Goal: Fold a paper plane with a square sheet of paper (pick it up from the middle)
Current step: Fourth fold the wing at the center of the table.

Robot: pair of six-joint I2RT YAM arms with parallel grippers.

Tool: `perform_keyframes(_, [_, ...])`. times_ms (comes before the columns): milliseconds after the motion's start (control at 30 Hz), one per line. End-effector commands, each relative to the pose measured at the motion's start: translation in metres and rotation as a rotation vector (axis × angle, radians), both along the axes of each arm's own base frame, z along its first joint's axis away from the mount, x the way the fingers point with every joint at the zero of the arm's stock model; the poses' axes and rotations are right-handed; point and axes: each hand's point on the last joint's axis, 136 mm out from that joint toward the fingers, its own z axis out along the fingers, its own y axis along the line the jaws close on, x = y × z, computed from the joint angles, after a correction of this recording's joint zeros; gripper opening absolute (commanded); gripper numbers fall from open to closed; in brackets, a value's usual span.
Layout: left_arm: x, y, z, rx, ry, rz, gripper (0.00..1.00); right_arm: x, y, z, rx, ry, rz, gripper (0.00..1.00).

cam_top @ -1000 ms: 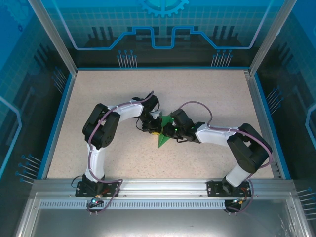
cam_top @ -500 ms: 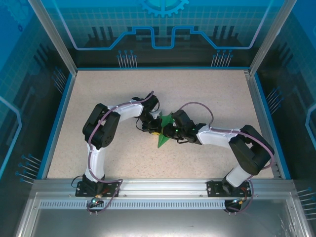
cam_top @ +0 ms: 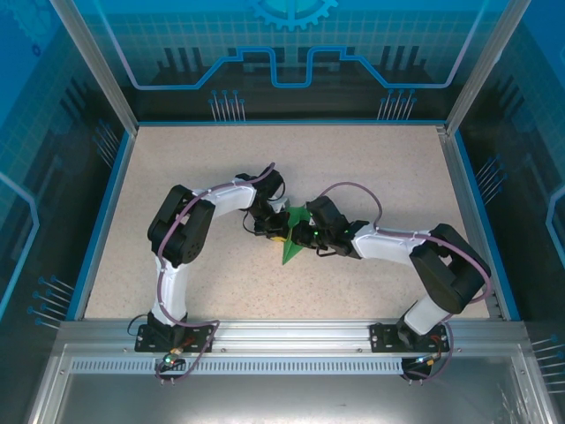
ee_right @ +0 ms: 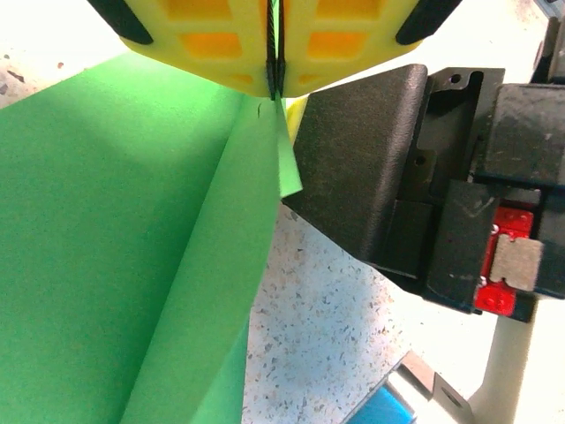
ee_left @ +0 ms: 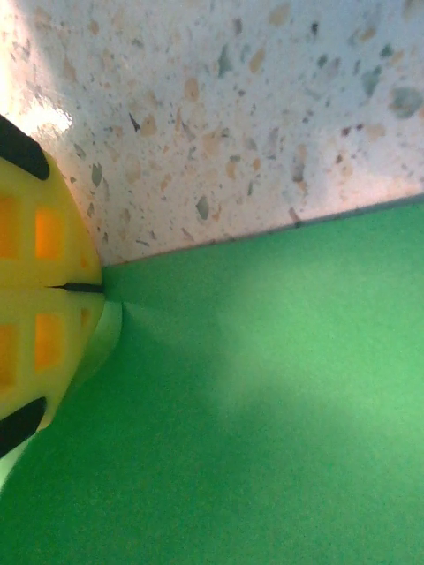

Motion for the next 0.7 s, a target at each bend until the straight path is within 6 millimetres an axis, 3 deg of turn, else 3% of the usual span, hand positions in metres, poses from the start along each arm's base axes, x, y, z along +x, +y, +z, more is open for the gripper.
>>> perform_keyframes(0, [-0.009, 0.025, -0.049, 0.141, 0.027, -0.009, 0.02, -0.001, 0.009, 0.0, 0.006, 0.008, 0.026, 0.1])
perform_keyframes(267, [-0.009, 0.024, -0.049, 0.14, 0.028, -0.008, 0.02, 0.0, 0.014, 0.003, 0.015, 0.004, 0.043, 0.1])
perform_keyframes(467, [-0.009, 0.024, -0.049, 0.14, 0.029, -0.007, 0.02, -0.007, 0.001, 0.0, -0.003, 0.005, 0.009, 0.16])
perform_keyframes(667, [-0.009, 0.024, -0.049, 0.139, 0.029, -0.008, 0.02, -0.007, 0.004, -0.004, 0.042, 0.008, -0.002, 0.22])
